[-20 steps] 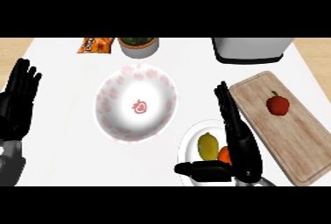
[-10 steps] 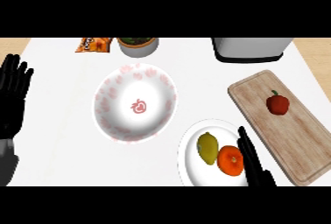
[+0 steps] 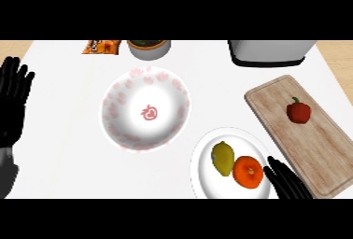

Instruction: Pick the lemon from the plate and place it in the bowl

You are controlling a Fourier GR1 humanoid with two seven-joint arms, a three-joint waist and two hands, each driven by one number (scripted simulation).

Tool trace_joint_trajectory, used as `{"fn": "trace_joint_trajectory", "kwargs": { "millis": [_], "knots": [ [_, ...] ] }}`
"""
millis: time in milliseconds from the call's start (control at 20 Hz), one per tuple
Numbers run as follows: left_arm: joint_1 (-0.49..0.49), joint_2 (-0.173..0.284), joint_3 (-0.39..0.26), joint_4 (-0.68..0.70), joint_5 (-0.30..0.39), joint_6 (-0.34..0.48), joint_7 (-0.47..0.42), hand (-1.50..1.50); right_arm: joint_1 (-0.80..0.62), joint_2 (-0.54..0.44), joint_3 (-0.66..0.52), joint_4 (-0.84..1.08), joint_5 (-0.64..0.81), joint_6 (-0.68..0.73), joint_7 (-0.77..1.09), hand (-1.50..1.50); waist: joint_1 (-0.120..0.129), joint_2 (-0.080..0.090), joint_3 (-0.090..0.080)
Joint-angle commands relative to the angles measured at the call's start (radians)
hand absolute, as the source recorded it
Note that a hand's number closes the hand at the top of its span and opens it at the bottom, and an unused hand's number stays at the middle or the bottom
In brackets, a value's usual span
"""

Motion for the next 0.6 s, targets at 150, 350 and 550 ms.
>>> {"fn": "trace_joint_trajectory", "kwargs": {
  "millis": [150,350,550],
  "knots": [
    [-0.018,-0.003,0.015,-0.005,-0.01,-0.018,0.025,0.0,0.0,-0.109,0.003,-0.164,0.002,0.248,0.237,-1.5,0.018,0.002,0.004],
    [-0.052,-0.031,0.027,0.045,-0.019,-0.044,0.001,0.0,-0.086,-0.038,0.028,-0.178,0.005,0.341,0.352,-1.5,0.019,0.003,0.004],
    [-0.025,-0.038,0.06,0.059,-0.024,-0.082,-0.011,0.0,-0.189,0.044,-0.02,-0.083,-0.054,0.396,0.355,-1.5,0.023,0.004,0.005]
  ]
}}
